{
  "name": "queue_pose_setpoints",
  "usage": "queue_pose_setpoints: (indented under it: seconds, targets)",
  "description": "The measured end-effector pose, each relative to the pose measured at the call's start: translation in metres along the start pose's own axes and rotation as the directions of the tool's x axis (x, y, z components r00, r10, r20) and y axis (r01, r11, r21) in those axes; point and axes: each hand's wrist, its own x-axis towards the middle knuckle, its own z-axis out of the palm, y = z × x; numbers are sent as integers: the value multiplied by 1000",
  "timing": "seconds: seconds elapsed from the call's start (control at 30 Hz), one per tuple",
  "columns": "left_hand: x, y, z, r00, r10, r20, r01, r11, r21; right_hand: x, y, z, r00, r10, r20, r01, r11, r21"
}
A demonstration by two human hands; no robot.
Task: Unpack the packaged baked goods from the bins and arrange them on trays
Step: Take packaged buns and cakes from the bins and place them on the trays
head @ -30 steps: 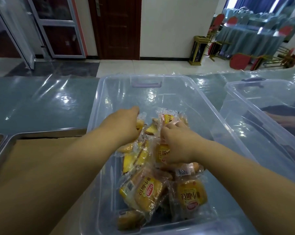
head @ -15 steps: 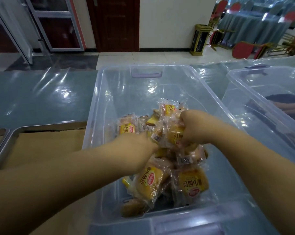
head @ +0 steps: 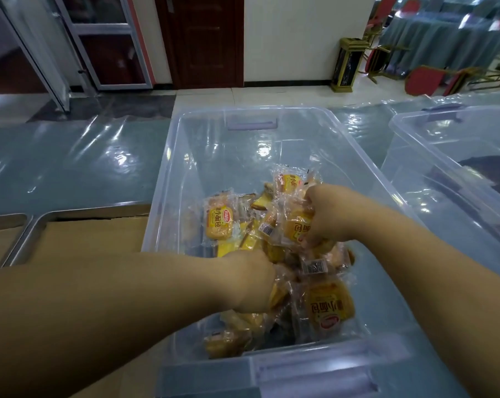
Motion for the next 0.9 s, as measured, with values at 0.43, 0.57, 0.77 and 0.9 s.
queue_pose_setpoints:
  seconds: [0.43,0.57,0.77,0.9]
  targets:
    - [-81,-49,-39,759,-430,-488,84,809,-582,-21,-2,-25,924,52,-379,85,938,336]
    - [-131,-57,-38,565,-452,-690,-84,801,-593,-39,-16,-36,817,49,-574,204,908,367]
    - [-221,-70,-12,338,-504,-795,-195,788,-583,-89,-87,-35,675,-6,-738,427,819,384]
    - [-294,-82,31,240,-543,-805,-172,792,-586,-126,-159,-16,628,-39,-777,526,757,387]
